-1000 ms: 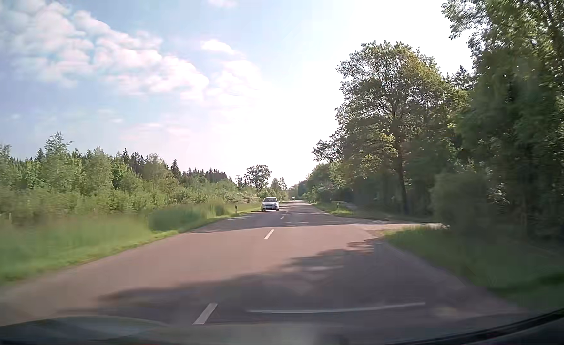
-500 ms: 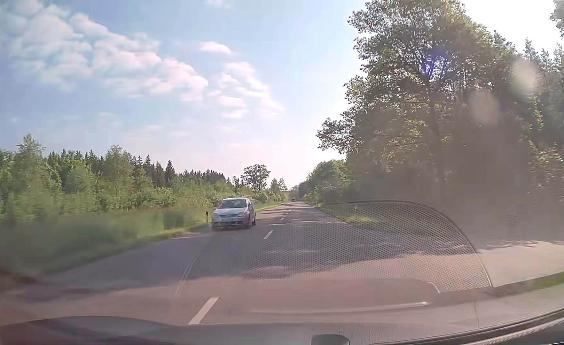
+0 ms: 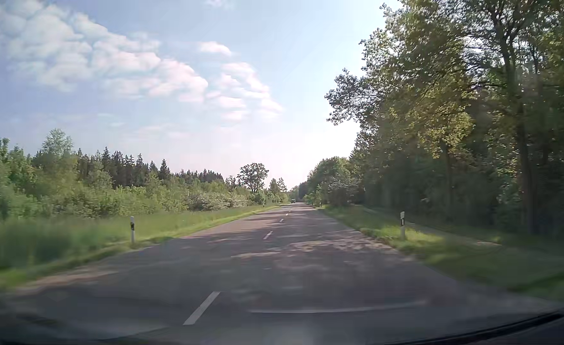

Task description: Follow the waypoints while adhering to traffic rules and regulations

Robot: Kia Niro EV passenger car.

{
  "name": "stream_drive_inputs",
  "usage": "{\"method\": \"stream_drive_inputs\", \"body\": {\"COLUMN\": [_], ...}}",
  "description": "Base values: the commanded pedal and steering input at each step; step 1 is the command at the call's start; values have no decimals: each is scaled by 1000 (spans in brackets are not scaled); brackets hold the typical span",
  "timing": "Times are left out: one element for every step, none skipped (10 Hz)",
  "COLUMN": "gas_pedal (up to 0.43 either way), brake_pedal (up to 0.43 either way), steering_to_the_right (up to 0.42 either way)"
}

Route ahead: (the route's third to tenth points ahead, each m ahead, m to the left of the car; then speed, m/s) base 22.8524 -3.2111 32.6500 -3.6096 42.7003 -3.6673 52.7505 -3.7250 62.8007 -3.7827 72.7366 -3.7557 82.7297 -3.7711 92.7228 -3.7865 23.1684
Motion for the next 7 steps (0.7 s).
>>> {"method": "stream_drive_inputs", "body": {"gas_pedal": [240,240,240,240,240,240,240], "brake_pedal": [0,0,0,0,0,0,0], "steering_to_the_right": [-2,-2,-2,-2,-2,-2,-2]}}
